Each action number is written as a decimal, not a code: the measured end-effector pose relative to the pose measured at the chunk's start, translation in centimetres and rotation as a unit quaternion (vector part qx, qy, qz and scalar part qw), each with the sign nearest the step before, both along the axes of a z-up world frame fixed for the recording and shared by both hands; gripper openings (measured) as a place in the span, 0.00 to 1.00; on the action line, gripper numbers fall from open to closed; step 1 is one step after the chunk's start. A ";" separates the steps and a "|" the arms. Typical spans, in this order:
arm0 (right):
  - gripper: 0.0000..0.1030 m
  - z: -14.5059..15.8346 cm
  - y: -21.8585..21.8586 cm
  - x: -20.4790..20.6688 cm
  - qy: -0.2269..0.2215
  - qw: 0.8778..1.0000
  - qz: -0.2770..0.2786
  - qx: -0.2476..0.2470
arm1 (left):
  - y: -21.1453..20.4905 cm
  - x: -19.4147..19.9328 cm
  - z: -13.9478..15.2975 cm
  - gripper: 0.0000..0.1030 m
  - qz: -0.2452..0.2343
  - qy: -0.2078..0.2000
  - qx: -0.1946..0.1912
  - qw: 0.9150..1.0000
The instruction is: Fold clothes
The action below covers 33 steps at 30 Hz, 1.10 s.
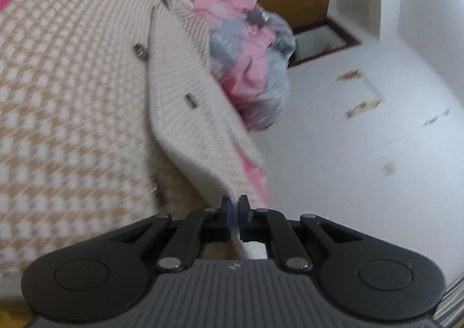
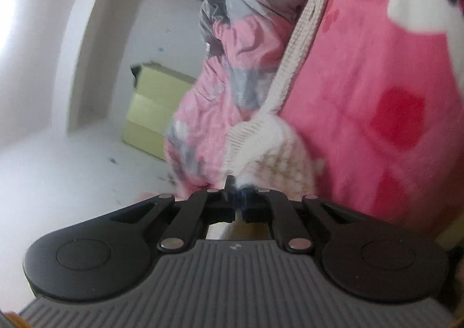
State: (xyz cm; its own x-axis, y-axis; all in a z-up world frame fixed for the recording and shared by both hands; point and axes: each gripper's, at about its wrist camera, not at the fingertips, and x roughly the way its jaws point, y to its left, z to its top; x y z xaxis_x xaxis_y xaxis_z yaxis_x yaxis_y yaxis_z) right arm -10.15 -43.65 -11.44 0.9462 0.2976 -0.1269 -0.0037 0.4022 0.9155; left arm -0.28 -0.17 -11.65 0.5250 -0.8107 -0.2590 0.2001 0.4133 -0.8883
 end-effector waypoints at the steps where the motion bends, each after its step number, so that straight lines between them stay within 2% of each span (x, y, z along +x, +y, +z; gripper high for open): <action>1: 0.01 -0.5 -0.2 -0.1 0.019 1.000 -0.003 -0.008 | -0.2 -0.1 -0.2 0.05 -0.003 0.000 0.015 1.000; 4: 0.01 -2.0 -0.8 -0.3 0.062 0.998 -0.011 -0.007 | -0.5 -0.6 -0.2 0.05 -0.008 -0.011 0.052 0.999; 6: 0.01 -2.1 -0.5 -0.1 0.056 0.998 -0.009 -0.009 | -0.7 -0.9 0.1 0.05 -0.012 -0.030 0.087 0.996; 9: 0.01 -1.6 -0.2 0.0 0.050 0.998 -0.003 -0.034 | -1.6 -1.1 0.2 0.04 -0.028 -0.053 0.175 0.983; 11: 0.01 -1.6 -0.2 -0.3 0.049 0.998 0.002 -0.041 | -2.0 -1.3 -0.1 0.04 -0.032 -0.056 0.199 0.978; 19: 0.01 -0.8 -0.4 -1.9 0.040 0.997 0.013 -0.071 | -0.8 -0.5 1.9 0.04 -0.005 -0.075 0.157 0.985; 22: 0.01 -0.7 -0.2 -1.8 0.039 0.996 0.016 -0.077 | -1.0 -0.1 2.0 0.04 -0.012 -0.074 0.172 0.982; 25: 0.01 -0.8 -0.1 -1.9 0.046 0.995 0.020 -0.089 | -1.2 -0.5 0.7 0.04 -0.023 -0.053 0.197 0.979; 29: 0.01 -0.9 -0.4 -2.7 0.069 0.991 0.024 -0.112 | -0.5 -1.1 -0.3 0.04 -0.018 -0.036 0.185 0.982; 33: 0.04 -1.0 -0.8 -3.6 0.093 0.986 0.027 -0.135 | -0.6 -1.3 -0.1 0.04 -0.025 -0.038 0.194 0.980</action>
